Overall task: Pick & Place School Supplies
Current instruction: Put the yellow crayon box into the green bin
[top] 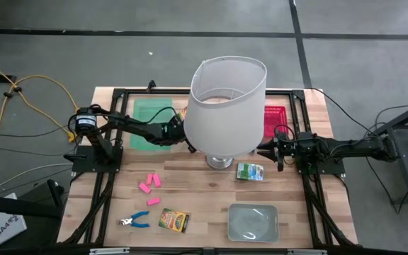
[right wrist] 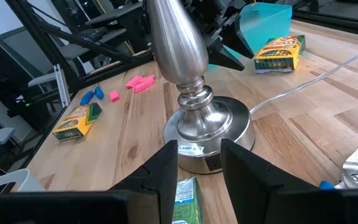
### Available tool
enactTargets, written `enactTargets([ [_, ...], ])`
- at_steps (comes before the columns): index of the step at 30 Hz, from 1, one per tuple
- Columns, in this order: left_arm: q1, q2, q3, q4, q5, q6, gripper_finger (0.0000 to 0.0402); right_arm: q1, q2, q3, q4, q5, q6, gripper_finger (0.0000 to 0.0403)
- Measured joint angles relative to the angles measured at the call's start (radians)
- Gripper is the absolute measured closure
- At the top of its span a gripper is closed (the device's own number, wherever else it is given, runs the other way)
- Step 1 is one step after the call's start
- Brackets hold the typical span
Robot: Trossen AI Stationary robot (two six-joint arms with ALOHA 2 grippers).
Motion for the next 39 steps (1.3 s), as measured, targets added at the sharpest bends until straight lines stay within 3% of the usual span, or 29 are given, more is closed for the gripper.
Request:
enactTargets([
  [7, -0.005, -0.001, 0.047, -0.014, 0.091, -0.011, 0.0234, 0.0, 0.0, 0.0, 0.0, 0.0, 0.0, 0.0289],
  [21, 0.002, 0.006, 0.155, -0.221, -0.002, 0.035, 0.0234, 0.0, 0.0, 0.0, 0.0, 0.0, 0.0, 0.0289],
  [39, 0.09, 0.122, 0.265, -0.337, 0.09, 0.006, 0.0234, 0.0, 0.004, 0.0, 0.002, 0.001, 0.0, 0.0289],
])
